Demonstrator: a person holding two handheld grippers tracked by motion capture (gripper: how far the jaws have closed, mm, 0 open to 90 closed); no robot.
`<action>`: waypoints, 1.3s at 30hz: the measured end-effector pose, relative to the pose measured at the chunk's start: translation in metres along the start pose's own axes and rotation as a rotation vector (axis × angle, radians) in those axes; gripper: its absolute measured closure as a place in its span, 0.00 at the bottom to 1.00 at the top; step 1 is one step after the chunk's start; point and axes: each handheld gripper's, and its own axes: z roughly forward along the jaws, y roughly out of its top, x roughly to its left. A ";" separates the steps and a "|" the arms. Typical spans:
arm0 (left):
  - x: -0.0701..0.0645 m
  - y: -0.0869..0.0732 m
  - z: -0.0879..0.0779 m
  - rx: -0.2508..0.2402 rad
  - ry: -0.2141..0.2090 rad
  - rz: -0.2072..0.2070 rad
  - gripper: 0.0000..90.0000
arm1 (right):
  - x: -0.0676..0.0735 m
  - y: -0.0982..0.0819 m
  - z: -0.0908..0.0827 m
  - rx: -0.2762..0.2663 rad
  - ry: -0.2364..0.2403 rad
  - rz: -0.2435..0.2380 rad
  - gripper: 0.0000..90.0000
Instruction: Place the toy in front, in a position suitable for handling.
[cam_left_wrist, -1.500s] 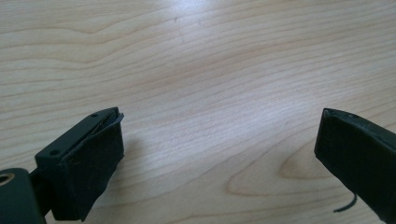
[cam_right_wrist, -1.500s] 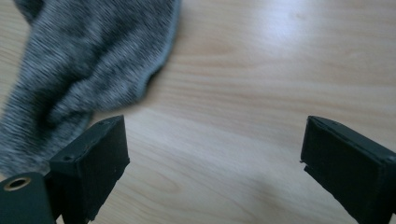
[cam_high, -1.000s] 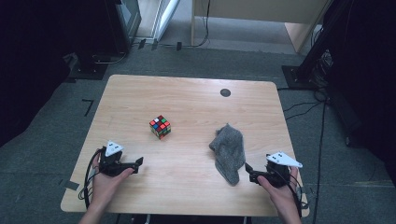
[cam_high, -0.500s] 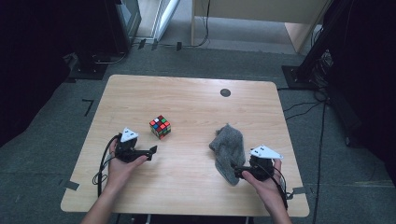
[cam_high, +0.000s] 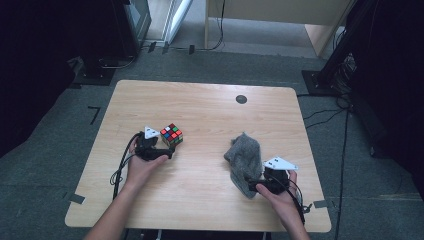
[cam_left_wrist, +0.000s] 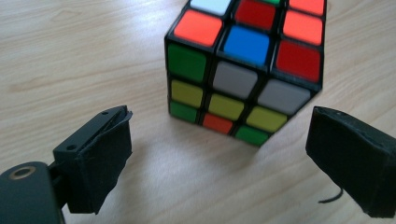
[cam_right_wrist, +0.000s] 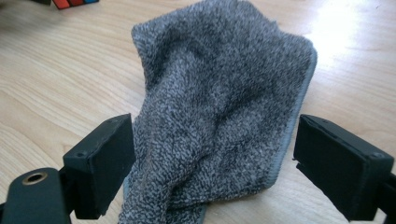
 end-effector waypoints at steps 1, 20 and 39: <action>0.000 0.002 0.002 0.001 0.002 0.003 0.08 | 0.000 -0.001 0.001 0.003 0.003 0.000 0.13; -0.024 0.002 0.010 -0.008 0.030 0.084 0.17 | 0.006 -0.006 0.007 0.026 0.023 -0.013 0.14; -0.019 0.012 0.025 0.006 0.035 0.101 0.37 | 0.009 -0.004 0.008 0.015 0.039 -0.006 0.14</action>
